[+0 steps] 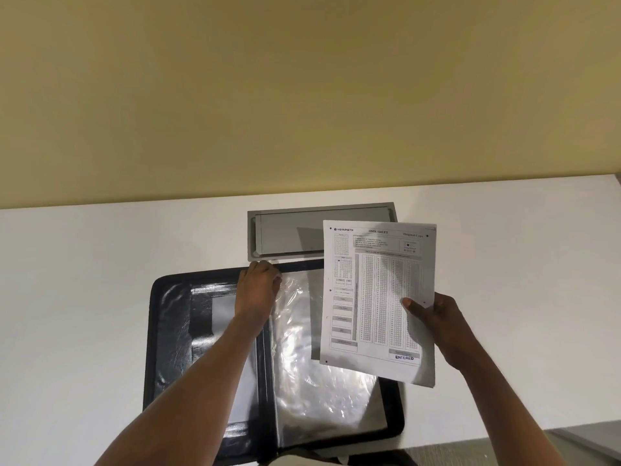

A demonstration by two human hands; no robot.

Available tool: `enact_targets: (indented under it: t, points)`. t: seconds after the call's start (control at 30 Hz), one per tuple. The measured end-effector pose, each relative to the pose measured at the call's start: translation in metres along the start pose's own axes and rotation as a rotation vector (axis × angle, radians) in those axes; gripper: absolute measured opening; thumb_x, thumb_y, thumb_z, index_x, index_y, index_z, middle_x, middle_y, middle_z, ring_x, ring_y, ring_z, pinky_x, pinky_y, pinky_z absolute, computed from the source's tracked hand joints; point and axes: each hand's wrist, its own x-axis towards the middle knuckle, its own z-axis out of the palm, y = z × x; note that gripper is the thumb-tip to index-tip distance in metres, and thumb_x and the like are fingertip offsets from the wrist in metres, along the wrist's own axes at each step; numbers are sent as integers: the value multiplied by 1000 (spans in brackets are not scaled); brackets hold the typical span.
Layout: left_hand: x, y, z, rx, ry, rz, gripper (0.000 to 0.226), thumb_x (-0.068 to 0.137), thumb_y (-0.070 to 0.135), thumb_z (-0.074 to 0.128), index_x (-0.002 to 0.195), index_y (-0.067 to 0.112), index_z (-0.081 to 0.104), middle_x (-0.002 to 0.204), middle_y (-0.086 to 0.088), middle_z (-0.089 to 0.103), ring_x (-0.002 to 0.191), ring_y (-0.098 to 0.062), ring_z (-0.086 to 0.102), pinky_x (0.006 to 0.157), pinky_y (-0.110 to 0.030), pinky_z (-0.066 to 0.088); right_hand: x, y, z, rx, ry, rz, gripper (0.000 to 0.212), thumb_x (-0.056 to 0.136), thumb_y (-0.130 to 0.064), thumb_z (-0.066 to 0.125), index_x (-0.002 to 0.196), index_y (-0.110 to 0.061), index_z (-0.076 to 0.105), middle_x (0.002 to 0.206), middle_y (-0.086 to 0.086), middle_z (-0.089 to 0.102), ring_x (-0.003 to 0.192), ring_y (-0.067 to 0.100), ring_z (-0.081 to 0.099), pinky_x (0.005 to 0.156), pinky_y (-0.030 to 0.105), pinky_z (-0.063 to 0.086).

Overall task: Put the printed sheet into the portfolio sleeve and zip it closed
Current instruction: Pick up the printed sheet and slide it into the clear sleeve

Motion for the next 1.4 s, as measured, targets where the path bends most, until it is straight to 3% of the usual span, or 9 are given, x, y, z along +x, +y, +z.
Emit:
enact_targets:
  t: [0.33,0.53,0.7,0.9,1.13,1.2,1.27,1.33,1.4]
  points:
    - [3,-1,-3,-20,-72,95,11,82,11,76,88,18,71,97,1,69,98,-25,60,82,-39,47,6,-5,0,-24,8,-8,19,96,-21,68,104,-5,74,98,14,79,90,36,75,81,47,60]
    - [10,3,-1,-116,-146,168,23,86,29,74,107,23,68,93,4,67,93,-22,59,82,-38,46,13,-15,2,-20,24,-33,17,96,-22,69,101,-6,75,91,13,78,78,31,71,71,43,58]
    - [14,8,5,-202,-189,171,5,89,27,72,89,25,77,96,7,71,93,-21,65,80,-35,52,23,-29,5,-25,37,-68,17,95,-21,70,104,-8,75,98,12,79,88,34,75,79,48,61]
    - [12,18,9,-332,-195,93,12,92,34,72,102,31,79,106,11,76,96,-15,70,85,-35,56,41,-66,11,-64,88,-183,12,94,-23,73,90,-11,74,75,5,74,66,26,70,66,43,59]
    - [-19,45,24,-322,-28,82,13,96,33,67,97,28,79,104,10,78,94,-16,72,80,-34,58,75,-124,33,-174,94,-389,17,94,-24,73,97,-7,75,89,8,77,76,19,72,66,35,57]
    - [-28,49,30,-333,41,84,14,95,29,69,105,27,80,108,9,78,97,-15,74,83,-33,60,82,-136,44,-224,67,-417,13,94,-25,72,82,-20,74,81,1,75,70,17,68,64,36,55]
    - [-34,52,34,-349,77,76,20,94,24,72,112,26,79,114,8,77,102,-11,74,88,-30,61,90,-141,57,-296,53,-433,29,94,-27,71,65,-28,66,67,-7,67,61,16,58,59,34,48]
    - [-38,56,37,-372,98,79,20,94,23,72,112,23,79,114,7,77,102,-11,74,86,-32,62,97,-143,69,-361,35,-452,29,92,-32,71,66,-21,64,67,2,66,59,20,56,60,36,47]
    - [-40,57,38,-377,112,80,21,94,27,67,111,22,80,113,7,78,100,-12,75,82,-32,62,104,-143,80,-434,-1,-482,27,91,-39,69,77,-16,71,75,9,73,64,27,66,65,43,56]
